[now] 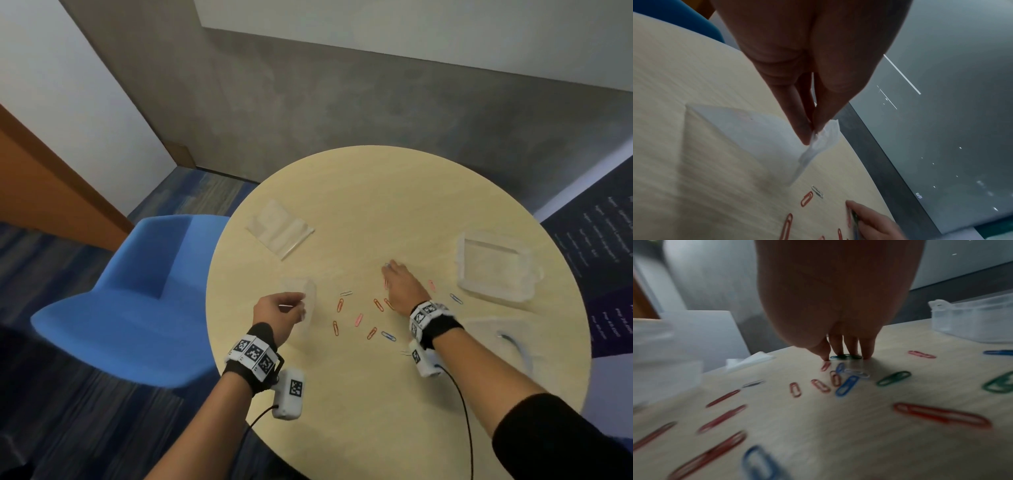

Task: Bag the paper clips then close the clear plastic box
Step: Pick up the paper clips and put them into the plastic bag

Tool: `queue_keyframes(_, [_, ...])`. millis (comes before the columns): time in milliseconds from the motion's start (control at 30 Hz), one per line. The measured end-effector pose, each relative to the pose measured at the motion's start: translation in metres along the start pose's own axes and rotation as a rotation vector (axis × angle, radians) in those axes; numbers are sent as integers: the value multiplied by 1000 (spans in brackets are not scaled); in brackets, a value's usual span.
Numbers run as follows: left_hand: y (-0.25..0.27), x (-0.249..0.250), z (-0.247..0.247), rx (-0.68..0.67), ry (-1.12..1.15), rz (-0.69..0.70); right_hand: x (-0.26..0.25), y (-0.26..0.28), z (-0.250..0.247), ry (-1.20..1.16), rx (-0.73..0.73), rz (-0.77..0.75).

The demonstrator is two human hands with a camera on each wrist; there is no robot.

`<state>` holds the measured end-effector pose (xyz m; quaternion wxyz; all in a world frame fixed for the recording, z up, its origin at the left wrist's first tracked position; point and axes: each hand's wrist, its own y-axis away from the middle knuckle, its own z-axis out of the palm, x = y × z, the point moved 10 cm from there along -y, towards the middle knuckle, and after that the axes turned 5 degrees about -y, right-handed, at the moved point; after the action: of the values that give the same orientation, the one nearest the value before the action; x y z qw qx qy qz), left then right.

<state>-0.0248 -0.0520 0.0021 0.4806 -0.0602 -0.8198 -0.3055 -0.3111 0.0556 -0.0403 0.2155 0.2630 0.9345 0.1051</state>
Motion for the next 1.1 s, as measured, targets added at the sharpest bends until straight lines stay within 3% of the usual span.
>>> queue_keyframes(300, [-1, 6, 24, -60, -56, -11, -30, 76, 23, 102, 64, -131])
queue_keyframes(567, [7, 12, 49, -135, -161, -2, -23, 72, 19, 103, 66, -124])
queue_keyframes(633, [8, 14, 52, -153, -180, -1, -11, 68, 9, -60, 111, -26])
queue_keyframes(767, [8, 19, 54, -160, -194, 3, 37, 79, -12, -649, 368, 350])
queue_keyframes(867, [7, 23, 56, -161, -184, 16, 47, 90, 7, -1260, 343, 565])
queue_keyframes(967, [6, 26, 61, -169, -176, 30, 0, 89, 13, -1769, 177, 534])
queue_keyframes(1100, [6, 32, 65, -166, -180, 60, -68, 85, 11, -1782, -1, 367])
